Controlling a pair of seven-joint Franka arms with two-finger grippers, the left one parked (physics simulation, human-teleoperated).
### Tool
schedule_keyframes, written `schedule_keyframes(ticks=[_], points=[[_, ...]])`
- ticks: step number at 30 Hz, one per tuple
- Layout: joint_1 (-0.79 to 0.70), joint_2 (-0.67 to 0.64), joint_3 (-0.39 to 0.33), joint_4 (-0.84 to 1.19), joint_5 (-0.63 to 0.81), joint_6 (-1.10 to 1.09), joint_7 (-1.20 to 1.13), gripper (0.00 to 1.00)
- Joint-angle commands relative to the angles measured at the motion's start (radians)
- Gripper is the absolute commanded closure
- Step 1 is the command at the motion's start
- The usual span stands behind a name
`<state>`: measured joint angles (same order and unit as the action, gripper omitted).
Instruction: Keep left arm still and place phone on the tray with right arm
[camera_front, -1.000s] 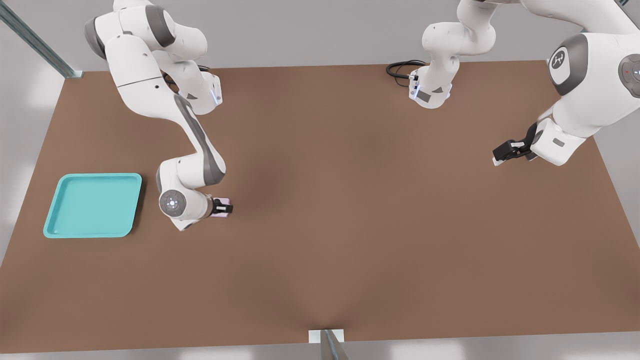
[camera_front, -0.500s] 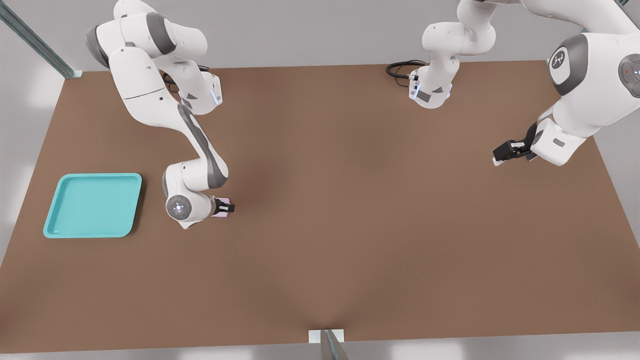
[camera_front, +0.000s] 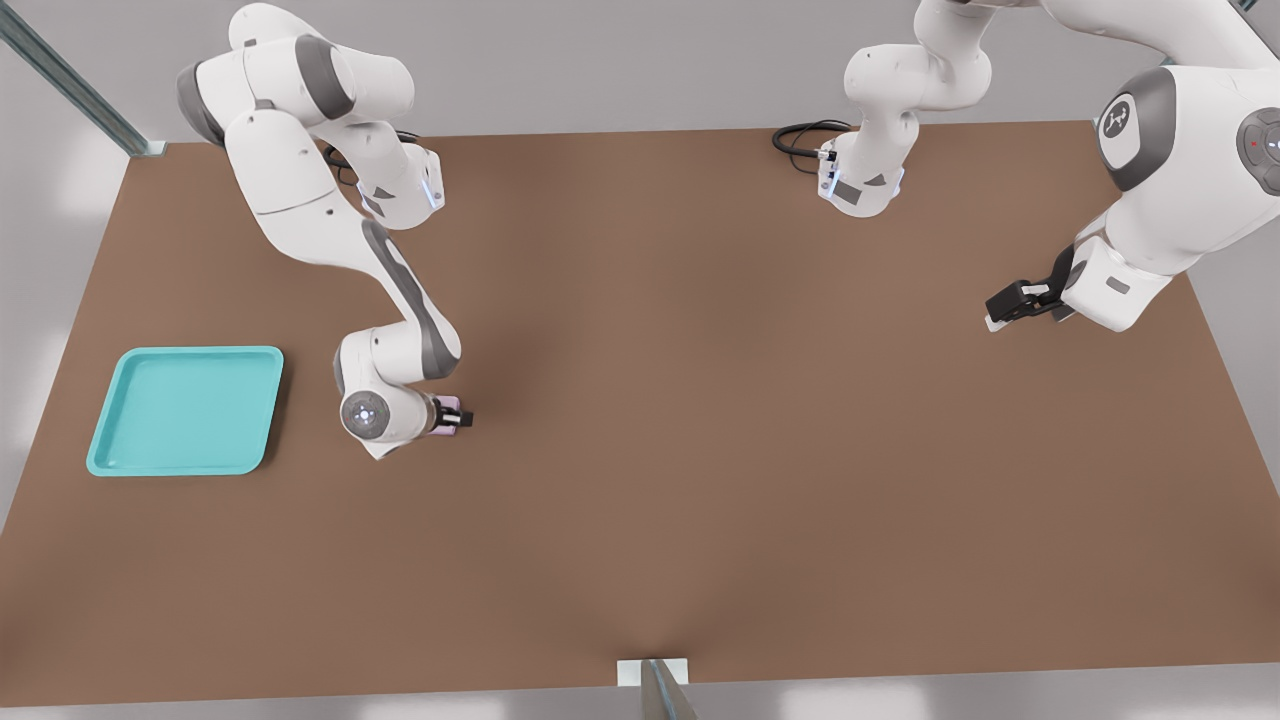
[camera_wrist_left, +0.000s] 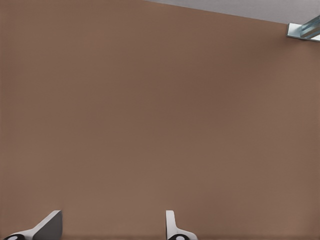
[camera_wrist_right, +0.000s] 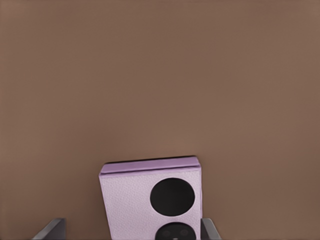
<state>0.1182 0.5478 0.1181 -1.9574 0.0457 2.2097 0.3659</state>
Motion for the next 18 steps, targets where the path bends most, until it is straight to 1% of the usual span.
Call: schedule_keyframes(ticks=[1,10,18], points=[[0.000,0.006,0.000,0.002,0.000,0.025,-0.024,0.00],[0.000,0.035,0.000,0.000,0.000,0.047,-0.024,0.00],[-0.012,0.017,0.000,-0.002,0.000,0.042,-0.025,0.00]])
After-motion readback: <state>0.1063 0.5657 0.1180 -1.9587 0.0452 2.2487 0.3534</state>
